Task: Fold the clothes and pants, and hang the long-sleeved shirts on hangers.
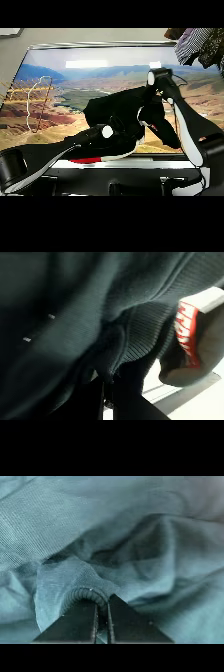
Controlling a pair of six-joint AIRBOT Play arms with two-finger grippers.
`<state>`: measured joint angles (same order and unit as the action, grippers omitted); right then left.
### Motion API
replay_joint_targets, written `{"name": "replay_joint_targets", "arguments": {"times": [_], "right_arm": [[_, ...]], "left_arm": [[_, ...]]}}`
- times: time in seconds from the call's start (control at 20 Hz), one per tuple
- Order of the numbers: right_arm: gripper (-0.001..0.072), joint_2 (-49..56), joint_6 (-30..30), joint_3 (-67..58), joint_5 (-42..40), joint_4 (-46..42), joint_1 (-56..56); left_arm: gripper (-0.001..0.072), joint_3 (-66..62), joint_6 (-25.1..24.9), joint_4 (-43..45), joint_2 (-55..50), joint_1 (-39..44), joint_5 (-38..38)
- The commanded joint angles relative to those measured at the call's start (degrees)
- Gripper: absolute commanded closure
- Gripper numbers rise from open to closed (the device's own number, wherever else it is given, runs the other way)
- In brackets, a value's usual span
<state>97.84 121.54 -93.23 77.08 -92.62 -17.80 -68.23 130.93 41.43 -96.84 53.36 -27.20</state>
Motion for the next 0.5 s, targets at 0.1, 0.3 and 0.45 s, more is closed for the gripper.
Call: {"name": "replay_joint_targets", "arguments": {"times": [0.1, 0.3, 0.45], "right_arm": [[0.0667, 2.0, 1.7, -0.1, -1.9, -1.3, -2.8], [0.0268, -0.7, -0.1, -0.2, 2.8, -1.2, -0.5], [0.0217, -7.5, -5.4, -0.2, 7.6, -1.2, 4.3]], "left_arm": [[0.067, 0.0, 2.6, 1.9, -0.5, -1.0, -5.3], [0.0552, -0.1, 2.4, 14.9, 2.0, -4.2, -12.6], [0.0239, -0.1, -5.8, 28.8, 8.1, -8.5, -16.5]]}}
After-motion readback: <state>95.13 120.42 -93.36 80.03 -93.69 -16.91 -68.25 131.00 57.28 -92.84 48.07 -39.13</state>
